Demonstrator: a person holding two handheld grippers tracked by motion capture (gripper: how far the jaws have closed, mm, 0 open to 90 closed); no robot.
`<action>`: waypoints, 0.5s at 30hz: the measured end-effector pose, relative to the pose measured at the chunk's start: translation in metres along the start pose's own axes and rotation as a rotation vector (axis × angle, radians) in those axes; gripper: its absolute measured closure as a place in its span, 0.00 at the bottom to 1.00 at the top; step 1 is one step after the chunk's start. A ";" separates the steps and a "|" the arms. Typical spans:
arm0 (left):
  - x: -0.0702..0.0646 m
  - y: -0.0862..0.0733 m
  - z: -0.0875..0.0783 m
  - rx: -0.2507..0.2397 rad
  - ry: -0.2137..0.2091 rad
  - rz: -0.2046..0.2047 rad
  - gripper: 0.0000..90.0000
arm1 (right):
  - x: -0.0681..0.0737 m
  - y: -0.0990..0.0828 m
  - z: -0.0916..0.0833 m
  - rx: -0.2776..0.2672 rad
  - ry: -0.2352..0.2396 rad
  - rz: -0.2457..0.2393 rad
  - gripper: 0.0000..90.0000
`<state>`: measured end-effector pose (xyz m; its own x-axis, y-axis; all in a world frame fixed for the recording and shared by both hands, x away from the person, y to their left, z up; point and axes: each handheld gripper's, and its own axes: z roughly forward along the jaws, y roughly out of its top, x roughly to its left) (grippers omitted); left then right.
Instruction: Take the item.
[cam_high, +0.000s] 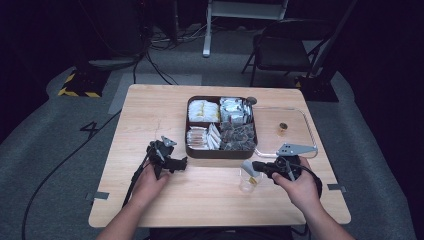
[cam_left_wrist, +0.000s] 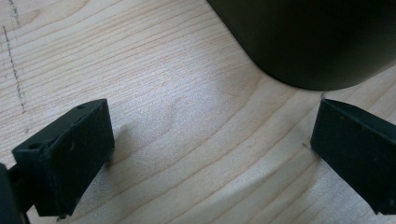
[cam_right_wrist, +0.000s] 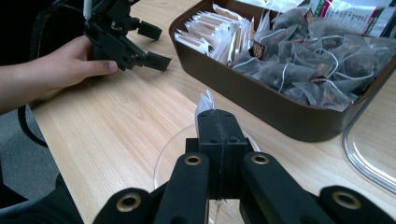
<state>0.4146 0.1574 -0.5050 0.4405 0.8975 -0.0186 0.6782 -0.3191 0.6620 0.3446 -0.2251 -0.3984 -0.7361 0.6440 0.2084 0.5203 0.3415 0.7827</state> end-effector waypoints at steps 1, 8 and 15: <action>0.000 0.000 0.000 0.000 0.000 0.000 0.00 | -0.001 -0.001 0.001 0.000 0.003 -0.001 1.00; 0.000 0.000 0.000 0.000 0.001 0.001 0.00 | -0.005 -0.008 -0.003 -0.038 0.005 0.004 0.77; 0.000 0.000 0.000 -0.001 0.000 0.001 0.00 | -0.008 -0.005 -0.013 -0.061 -0.016 -0.001 0.74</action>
<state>0.4148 0.1574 -0.5051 0.4412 0.8972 -0.0176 0.6771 -0.3199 0.6627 0.3424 -0.2410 -0.3968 -0.7292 0.6547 0.1990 0.4922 0.2999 0.8172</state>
